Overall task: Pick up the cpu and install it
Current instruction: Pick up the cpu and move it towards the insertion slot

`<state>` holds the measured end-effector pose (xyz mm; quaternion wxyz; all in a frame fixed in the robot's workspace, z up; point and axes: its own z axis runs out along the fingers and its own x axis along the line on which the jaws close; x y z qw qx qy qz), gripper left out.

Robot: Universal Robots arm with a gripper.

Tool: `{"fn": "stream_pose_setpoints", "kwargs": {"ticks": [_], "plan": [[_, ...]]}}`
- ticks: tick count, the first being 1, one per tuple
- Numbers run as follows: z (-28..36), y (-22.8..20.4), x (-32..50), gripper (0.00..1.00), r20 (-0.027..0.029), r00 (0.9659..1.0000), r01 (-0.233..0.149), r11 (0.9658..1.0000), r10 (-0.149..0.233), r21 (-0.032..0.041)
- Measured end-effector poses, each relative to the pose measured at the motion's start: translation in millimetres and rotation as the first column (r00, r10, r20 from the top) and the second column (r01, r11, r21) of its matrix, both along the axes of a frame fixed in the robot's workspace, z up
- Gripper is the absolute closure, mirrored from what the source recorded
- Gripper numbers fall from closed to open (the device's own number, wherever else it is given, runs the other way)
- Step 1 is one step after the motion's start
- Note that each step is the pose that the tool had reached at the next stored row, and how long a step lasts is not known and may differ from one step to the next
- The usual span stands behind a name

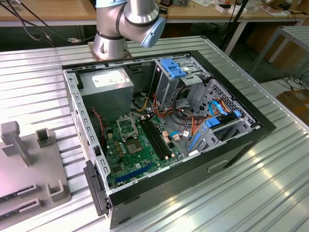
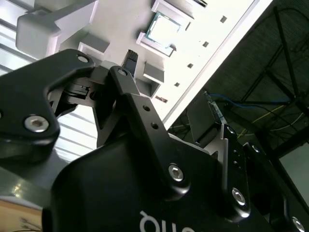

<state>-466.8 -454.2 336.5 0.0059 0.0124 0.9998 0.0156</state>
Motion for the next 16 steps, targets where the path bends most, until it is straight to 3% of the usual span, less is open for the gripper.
{"fn": "stream_pose_setpoints", "kwargs": {"ticks": [4, 7, 16], "plan": [[-7.5, -3.1, -0.4, 0.31, -0.0001, 0.9999, -0.011, 0.9999, 0.011, 0.0003], [-12.5, -3.5, -0.9, 0.31, -0.0002, 0.9987, -0.052, 0.9987, 0.052, 0.0019], [-13.4, -3.6, -0.8, 0.31, 0.0001, 0.9985, -0.054, 0.9985, 0.054, 0.0039]]}}
